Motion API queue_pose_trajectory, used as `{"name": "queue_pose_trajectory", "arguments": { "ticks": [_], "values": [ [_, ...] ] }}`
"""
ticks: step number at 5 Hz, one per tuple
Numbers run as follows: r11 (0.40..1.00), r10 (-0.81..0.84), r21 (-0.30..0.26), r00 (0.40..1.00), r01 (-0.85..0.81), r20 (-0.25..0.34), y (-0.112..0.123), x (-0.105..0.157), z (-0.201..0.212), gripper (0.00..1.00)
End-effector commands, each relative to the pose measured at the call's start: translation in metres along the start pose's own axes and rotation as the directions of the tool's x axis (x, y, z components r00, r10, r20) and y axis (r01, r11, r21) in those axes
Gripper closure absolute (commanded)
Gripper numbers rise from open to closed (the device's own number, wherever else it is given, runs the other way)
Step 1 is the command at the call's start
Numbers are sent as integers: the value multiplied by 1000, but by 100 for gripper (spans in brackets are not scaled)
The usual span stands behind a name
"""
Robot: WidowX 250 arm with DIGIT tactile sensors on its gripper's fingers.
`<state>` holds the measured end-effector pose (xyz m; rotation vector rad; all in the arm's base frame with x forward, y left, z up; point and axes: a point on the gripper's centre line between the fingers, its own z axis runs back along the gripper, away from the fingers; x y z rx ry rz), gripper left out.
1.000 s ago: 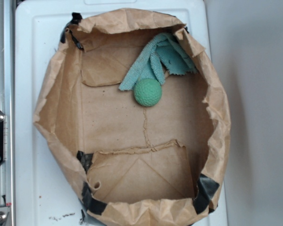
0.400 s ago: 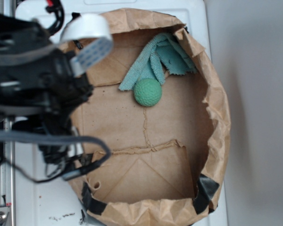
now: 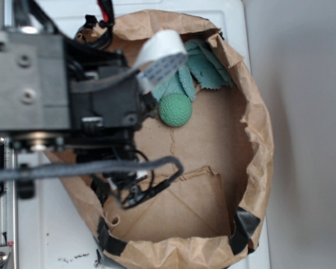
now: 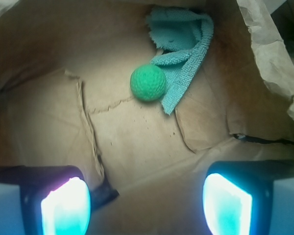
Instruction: Grab the green ball.
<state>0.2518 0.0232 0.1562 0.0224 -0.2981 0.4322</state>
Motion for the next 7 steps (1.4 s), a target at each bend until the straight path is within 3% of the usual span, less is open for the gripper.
{"name": "queue_pose_trajectory", "arguments": {
  "ticks": [1, 2, 3, 5, 7],
  "values": [
    [994, 98, -52, 990, -93, 100, 1, 25, -10, 0],
    [987, -133, -74, 987, 140, 95, -8, 28, -22, 0],
    [979, -199, -24, 975, 202, 99, 2, 23, -41, 0],
    [976, -206, 92, 973, 196, 106, 19, 28, -66, 0],
    [976, -206, 92, 973, 196, 106, 19, 28, -66, 0]
  ]
}}
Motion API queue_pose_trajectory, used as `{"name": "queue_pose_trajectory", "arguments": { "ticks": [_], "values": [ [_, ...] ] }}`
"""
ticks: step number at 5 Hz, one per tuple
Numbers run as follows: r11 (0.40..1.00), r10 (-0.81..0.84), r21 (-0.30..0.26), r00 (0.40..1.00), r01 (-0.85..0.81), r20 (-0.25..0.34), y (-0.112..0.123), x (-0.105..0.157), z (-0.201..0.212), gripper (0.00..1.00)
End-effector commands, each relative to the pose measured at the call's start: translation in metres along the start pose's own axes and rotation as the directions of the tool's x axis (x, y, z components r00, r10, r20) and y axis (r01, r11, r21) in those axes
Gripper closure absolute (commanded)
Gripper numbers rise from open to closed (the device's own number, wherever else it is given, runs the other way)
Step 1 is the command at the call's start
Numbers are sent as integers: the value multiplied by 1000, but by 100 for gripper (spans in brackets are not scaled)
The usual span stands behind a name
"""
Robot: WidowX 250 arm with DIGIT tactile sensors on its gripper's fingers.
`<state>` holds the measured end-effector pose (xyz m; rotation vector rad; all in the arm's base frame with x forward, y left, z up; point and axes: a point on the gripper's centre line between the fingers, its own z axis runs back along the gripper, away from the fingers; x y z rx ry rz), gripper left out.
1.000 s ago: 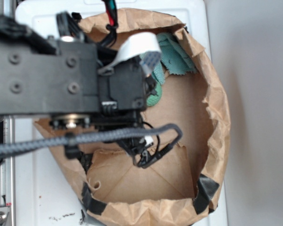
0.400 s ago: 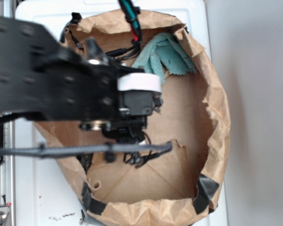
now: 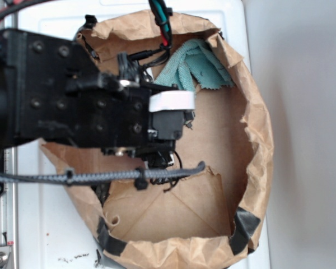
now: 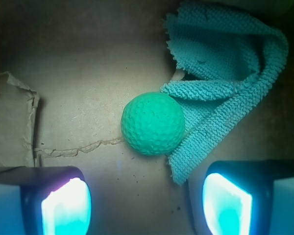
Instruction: Grab the green ball.
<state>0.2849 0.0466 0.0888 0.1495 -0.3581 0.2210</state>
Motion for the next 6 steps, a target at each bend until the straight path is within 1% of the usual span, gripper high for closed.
{"name": "queue_pose_trajectory", "arguments": {
  "ticks": [1, 3, 4, 6],
  "values": [
    [1000, 21, 7, 999, -21, 29, 11, 8, 8, 0],
    [1000, 21, 7, 999, -21, 29, 11, 8, 8, 0],
    [1000, 22, -1, 1000, -22, 22, 9, 13, -3, 0],
    [1000, 12, 1, 1000, -13, 20, 12, 17, -19, 0]
  ]
}}
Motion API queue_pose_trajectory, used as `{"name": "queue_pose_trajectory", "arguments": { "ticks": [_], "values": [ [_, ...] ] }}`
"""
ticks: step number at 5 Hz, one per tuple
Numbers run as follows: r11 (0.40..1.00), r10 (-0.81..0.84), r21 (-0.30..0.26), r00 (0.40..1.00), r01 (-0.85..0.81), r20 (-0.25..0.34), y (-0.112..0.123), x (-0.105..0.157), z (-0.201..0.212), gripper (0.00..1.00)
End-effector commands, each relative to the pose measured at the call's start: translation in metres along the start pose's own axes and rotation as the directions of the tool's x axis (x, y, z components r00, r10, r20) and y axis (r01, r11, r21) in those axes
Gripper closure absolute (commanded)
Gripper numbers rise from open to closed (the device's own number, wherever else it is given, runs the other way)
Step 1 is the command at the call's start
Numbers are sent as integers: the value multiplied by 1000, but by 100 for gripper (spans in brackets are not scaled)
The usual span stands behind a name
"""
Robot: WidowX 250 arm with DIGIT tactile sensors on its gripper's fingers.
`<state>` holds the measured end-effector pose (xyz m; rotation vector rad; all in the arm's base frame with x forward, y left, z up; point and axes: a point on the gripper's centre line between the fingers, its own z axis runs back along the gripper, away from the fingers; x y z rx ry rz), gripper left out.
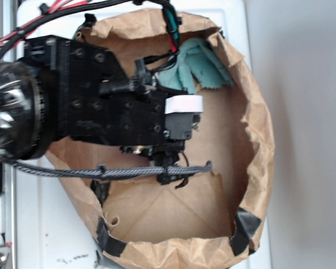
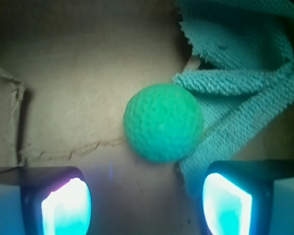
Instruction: Grab the green ball.
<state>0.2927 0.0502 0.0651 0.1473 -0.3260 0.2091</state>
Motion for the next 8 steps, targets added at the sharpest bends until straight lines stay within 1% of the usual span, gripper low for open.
{"name": "queue_pose_trajectory", "arguments": {
  "ticks": [1, 2, 4, 5, 6, 7, 8],
  "values": [
    [999, 35, 15, 997, -37, 72, 10, 21, 0, 0],
    [998, 47, 29, 996, -49, 75, 9, 25, -5, 0],
    [997, 51, 56, 991, -59, 126, 7, 27, -13, 0],
    [997, 49, 58, 989, -58, 138, 6, 30, -14, 0],
    [996, 65, 52, 990, -71, 125, 7, 30, -15, 100],
    [995, 74, 50, 989, -81, 132, 9, 27, -14, 100],
    [995, 79, 50, 991, -84, 108, 10, 26, -7, 100]
  ]
}}
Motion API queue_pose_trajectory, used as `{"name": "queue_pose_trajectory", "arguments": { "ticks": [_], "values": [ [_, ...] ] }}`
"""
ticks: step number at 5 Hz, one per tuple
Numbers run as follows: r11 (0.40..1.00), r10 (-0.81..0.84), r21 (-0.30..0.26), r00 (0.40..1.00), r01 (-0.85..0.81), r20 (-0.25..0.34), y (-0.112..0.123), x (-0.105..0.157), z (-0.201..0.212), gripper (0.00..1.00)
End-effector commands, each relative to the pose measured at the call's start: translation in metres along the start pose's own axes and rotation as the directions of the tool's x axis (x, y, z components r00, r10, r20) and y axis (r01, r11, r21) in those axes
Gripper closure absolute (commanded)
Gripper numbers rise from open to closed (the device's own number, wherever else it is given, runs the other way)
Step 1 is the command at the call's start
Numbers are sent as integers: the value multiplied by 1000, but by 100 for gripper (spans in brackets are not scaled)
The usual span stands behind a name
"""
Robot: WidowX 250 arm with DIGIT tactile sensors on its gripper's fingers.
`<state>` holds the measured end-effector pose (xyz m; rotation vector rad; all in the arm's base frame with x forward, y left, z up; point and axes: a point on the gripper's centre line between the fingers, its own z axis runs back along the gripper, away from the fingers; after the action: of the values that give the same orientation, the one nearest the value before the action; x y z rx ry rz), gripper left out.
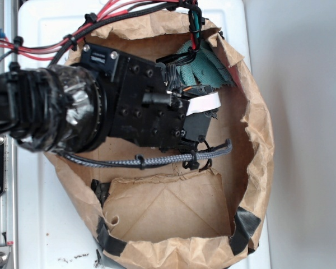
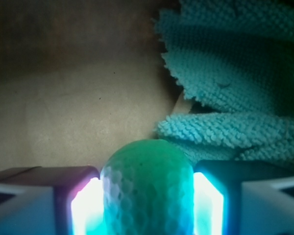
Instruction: Grab the green ball.
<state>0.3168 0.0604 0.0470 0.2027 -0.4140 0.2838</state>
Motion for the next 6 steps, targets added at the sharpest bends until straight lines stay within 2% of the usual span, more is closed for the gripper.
{"name": "queue_pose_trajectory", "arguments": {
  "ticks": [1, 2, 3, 4, 5, 6],
  "values": [
    [998, 20, -58, 1000, -19, 10, 11, 6, 41, 100],
    [992, 27, -124, 999, -25, 18, 10, 1, 74, 100],
    [989, 38, -144, 999, -34, 32, 12, 4, 108, 100],
    [987, 48, -151, 999, -48, -6, 16, 10, 131, 100],
    [985, 61, -160, 998, -60, -1, 16, 16, 143, 100],
    [988, 59, -143, 998, -57, 9, 9, 21, 141, 100]
  ]
}}
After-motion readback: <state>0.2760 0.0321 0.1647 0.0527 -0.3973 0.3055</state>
